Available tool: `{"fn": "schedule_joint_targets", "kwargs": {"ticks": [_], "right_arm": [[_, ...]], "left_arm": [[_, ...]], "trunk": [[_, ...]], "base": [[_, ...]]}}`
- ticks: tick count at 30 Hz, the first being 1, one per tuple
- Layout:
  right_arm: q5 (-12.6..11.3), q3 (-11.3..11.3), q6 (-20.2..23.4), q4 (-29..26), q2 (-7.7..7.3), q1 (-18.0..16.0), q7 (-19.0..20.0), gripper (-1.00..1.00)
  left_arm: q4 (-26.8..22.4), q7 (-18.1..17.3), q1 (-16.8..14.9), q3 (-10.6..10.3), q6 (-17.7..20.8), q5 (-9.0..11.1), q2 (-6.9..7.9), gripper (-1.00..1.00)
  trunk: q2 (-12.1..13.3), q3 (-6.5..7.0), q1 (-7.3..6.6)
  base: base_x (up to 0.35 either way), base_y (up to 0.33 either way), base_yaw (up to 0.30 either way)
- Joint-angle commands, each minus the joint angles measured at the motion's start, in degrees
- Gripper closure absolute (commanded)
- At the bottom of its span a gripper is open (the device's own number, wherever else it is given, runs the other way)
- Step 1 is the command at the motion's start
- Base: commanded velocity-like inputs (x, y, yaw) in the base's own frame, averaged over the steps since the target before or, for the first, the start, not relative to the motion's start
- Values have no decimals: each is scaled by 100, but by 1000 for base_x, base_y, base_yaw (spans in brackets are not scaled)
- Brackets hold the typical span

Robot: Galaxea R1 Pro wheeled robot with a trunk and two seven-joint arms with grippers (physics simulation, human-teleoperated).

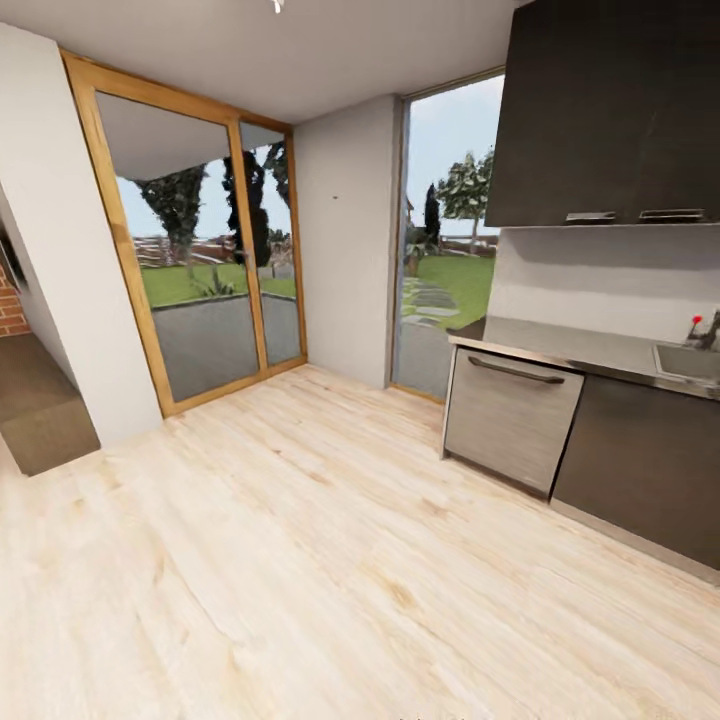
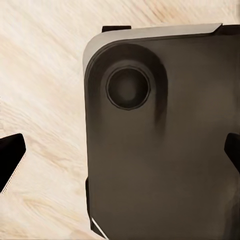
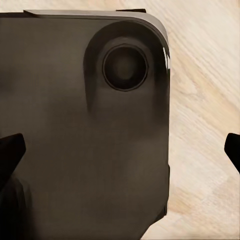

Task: In the kitchen, take the popcorn bag from the countertop, put it into the microwave, and heat it until the popcorn is cooked so the cooked popcorn ends up inside the bag.

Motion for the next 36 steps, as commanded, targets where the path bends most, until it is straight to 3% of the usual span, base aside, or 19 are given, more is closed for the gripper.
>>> {"fn": "schedule_joint_targets", "kwargs": {"ticks": [1,36], "right_arm": [[-25,0,-26,5,0,-2,8,-100],[-25,0,-35,12,0,-2,8,-100]], "left_arm": [[1,0,-2,-1,-17,-1,1,-100],[1,0,2,-1,-17,-1,1,-100]], "trunk": [[-2,-4,0],[-2,-4,0]], "base": [[0,0,-288],[0,0,-289]]}}
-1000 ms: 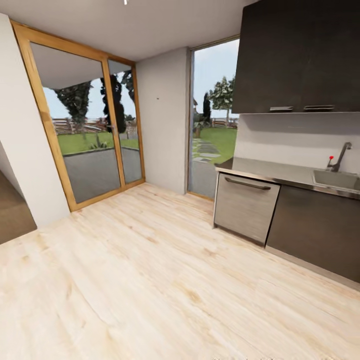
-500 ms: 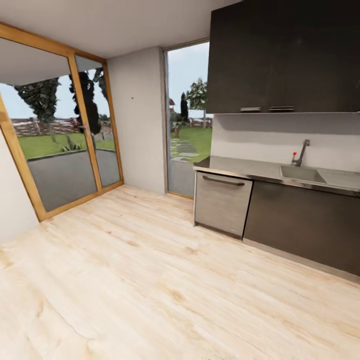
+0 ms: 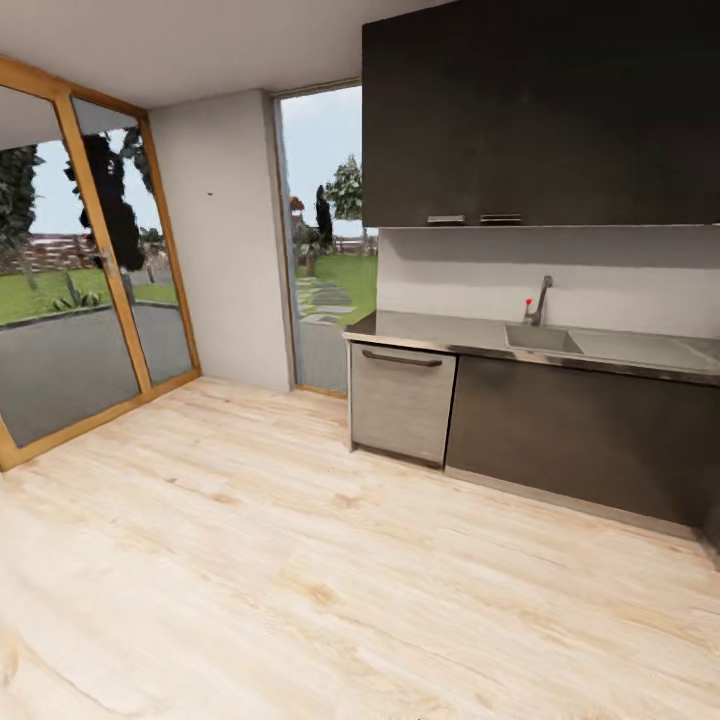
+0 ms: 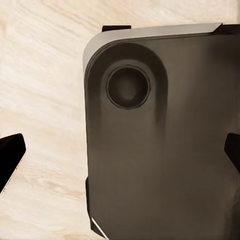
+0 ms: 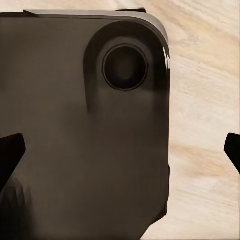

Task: In the kitchen, take the popcorn bag from the countertop, put it into the microwave, and heat it until the popcorn is cooked so the cooked popcorn ends up inside the bag.

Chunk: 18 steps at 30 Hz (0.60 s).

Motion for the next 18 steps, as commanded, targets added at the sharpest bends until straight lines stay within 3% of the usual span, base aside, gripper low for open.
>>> {"fn": "schedule_joint_targets", "kwargs": {"ticks": [1,18], "right_arm": [[-25,0,-27,6,0,-2,8,-100],[-25,0,-27,6,0,-2,8,-100]], "left_arm": [[0,-1,-3,-1,-17,-1,1,-100],[0,-1,-4,-1,-17,-1,1,-100]], "trunk": [[-2,-4,0],[-2,-4,0]], "base": [[0,0,-289],[0,0,-289]]}}
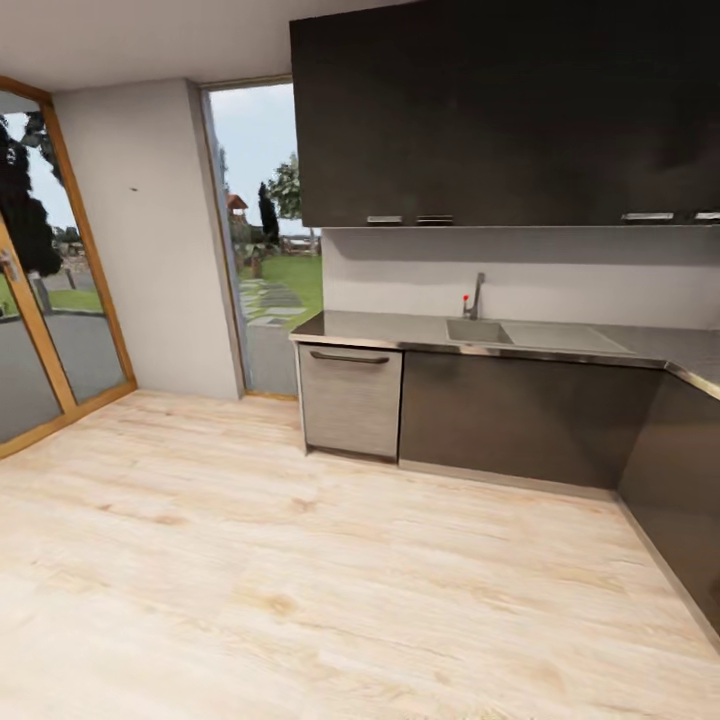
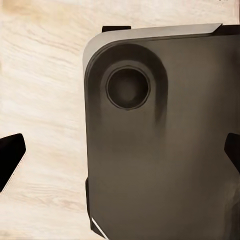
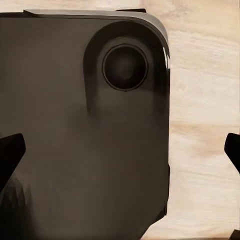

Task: In the kitchen, take the popcorn bag from the countertop, put it into the microwave, and heat it until the popcorn is cooked so the cooked popcorn ends up inside the bag.

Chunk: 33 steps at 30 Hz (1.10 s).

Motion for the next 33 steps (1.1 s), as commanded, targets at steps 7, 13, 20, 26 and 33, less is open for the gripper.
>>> {"fn": "schedule_joint_targets", "kwargs": {"ticks": [7,13,20,26,33], "right_arm": [[-25,0,-27,6,0,-2,8,-100],[-25,0,-27,6,0,-2,8,-100],[-25,0,-27,6,0,-2,8,-100],[-25,0,-27,6,0,-2,8,-100],[-25,0,-27,6,3,-2,8,-100]], "left_arm": [[1,3,1,-1,-17,-1,1,-100],[1,0,-1,-1,-17,-1,1,-100],[1,1,-1,-1,-17,-1,1,-100],[1,1,-2,-1,-17,-1,1,-100],[1,2,0,-1,-17,-1,1,-100]], "trunk": [[-2,-4,0],[-2,-4,0],[-2,-4,0],[-2,-4,0],[-2,-4,0]], "base": [[0,0,-289],[0,0,-289],[0,0,-289],[0,0,-289],[0,0,-289]]}}
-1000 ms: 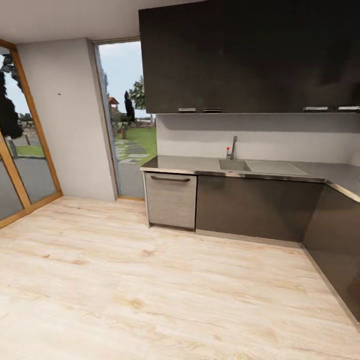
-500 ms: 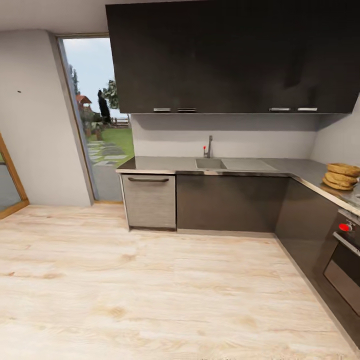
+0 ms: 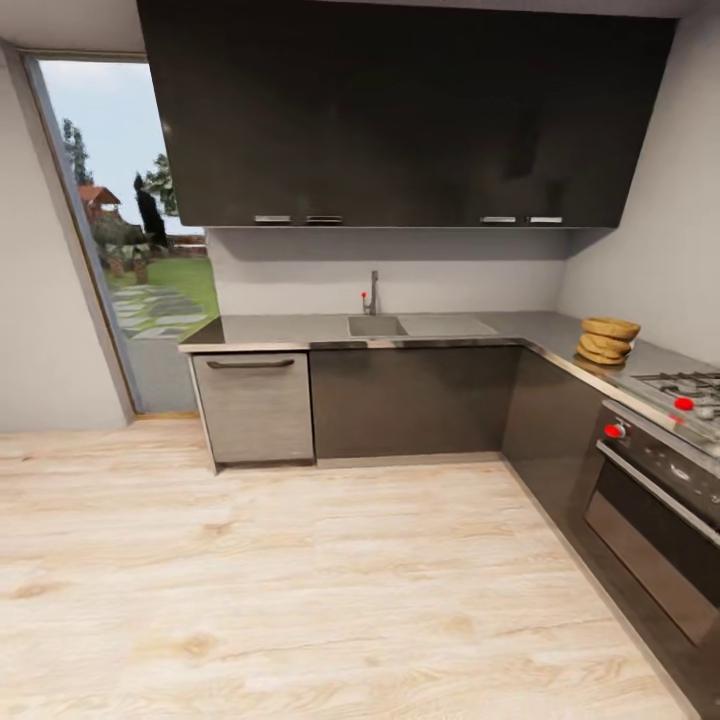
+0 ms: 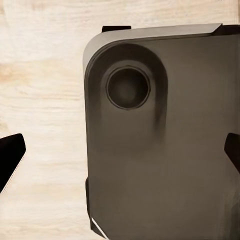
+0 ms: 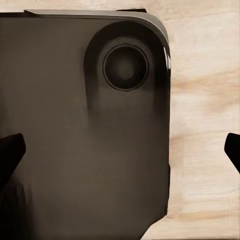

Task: In the kitchen, take the popcorn bag from the countertop, put it into the microwave, and heat it until the popcorn is cooked so the cooked popcorn ends up inside the bag.

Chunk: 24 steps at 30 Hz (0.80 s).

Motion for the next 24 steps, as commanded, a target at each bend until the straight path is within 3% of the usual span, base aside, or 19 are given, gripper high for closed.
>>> {"fn": "schedule_joint_targets", "kwargs": {"ticks": [1,24], "right_arm": [[-25,0,-27,6,0,-2,8,-100],[-29,0,-28,15,5,-2,8,-100]], "left_arm": [[1,3,-1,-1,-17,-1,1,-100],[1,3,-1,-2,-17,-1,1,-100]], "trunk": [[-2,-4,0],[-2,-4,0]], "base": [[0,0,-290],[0,0,-290]]}}
